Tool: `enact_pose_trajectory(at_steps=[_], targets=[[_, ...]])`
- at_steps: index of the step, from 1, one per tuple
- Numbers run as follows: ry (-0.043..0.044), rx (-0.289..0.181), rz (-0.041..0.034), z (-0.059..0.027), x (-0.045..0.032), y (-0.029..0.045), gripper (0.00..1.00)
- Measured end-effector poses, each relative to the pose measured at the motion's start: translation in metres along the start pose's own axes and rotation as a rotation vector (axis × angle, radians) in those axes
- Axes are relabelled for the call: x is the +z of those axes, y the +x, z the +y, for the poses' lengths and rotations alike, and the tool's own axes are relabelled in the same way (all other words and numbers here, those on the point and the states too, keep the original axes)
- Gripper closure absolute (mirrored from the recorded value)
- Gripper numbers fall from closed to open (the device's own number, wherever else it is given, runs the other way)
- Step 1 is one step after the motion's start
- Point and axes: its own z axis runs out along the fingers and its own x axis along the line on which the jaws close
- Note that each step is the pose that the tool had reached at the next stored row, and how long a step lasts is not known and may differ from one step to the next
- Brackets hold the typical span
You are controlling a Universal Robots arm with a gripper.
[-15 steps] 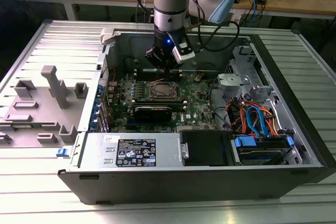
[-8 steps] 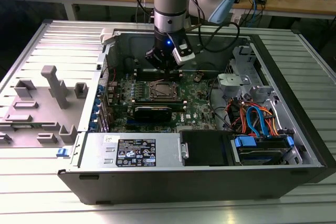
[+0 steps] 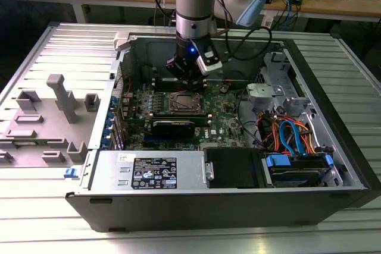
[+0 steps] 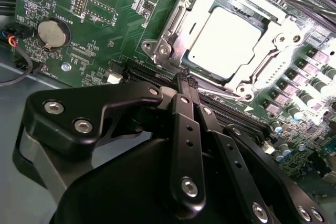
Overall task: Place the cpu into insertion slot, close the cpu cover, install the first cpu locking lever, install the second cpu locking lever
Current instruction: 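Install the first cpu locking lever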
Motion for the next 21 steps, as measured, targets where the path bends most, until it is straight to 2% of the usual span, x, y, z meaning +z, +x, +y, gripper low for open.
enact_pose_trajectory(at_steps=[14, 21], targets=[[0.0, -0.006, 0.0002, 0.0, 0.0071, -0.0027, 0.89], [-0.0003, -0.007, 0.0, 0.0001, 0.0065, -0.0028, 0.89]])
